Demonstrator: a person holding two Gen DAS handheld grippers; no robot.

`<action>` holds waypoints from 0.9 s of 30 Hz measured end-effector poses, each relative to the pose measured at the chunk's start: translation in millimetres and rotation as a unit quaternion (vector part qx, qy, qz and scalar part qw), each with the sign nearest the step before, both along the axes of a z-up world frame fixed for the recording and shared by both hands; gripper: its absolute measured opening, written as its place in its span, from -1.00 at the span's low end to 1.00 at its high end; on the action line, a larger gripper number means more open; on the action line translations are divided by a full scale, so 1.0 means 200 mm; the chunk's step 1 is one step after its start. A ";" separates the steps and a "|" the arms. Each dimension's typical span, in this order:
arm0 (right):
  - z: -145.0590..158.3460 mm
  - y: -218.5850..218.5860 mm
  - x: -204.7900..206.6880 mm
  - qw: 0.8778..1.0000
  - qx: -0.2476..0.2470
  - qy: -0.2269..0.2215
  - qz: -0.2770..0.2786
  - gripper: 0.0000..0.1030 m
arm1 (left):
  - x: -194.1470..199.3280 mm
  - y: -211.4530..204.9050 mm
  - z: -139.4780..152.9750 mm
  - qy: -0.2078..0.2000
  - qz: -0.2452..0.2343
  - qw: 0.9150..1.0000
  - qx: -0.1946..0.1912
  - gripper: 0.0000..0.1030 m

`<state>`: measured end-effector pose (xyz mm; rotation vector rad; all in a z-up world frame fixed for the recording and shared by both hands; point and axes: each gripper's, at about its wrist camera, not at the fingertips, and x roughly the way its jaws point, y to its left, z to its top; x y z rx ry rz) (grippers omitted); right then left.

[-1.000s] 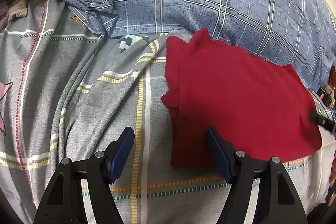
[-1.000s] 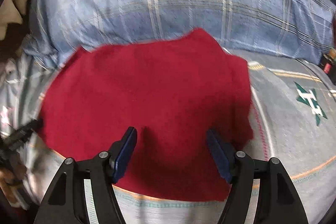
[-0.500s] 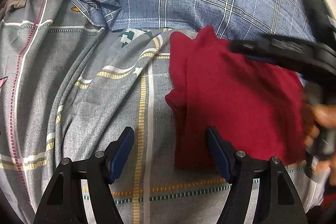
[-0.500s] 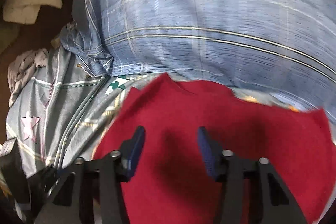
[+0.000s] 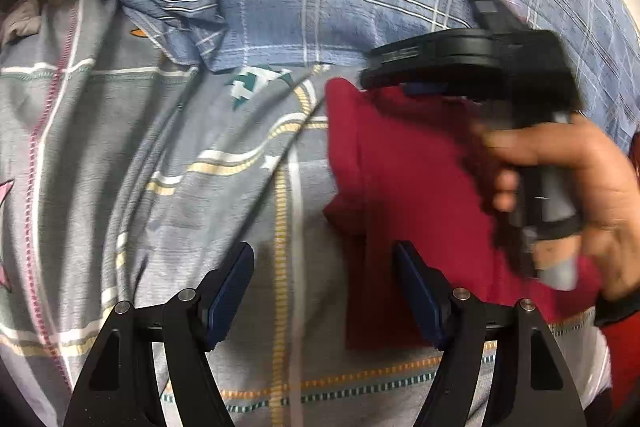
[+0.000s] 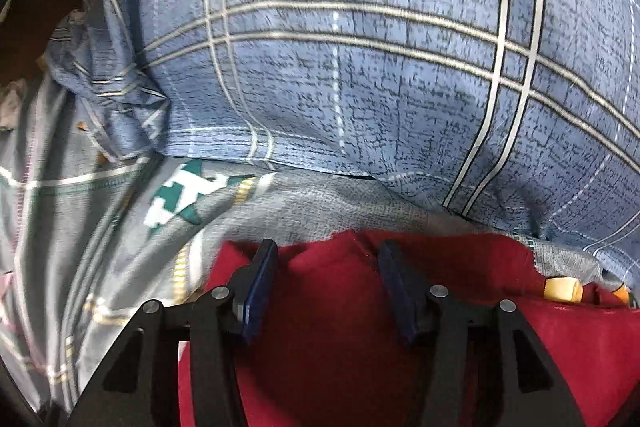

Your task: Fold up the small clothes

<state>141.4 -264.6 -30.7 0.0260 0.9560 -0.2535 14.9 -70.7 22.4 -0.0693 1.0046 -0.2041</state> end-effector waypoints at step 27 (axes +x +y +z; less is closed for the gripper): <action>0.16 0.03 -0.52 0.999 0.031 -0.030 0.002 0.46 | -0.19 0.12 0.12 0.001 0.000 1.000 -0.026 0.53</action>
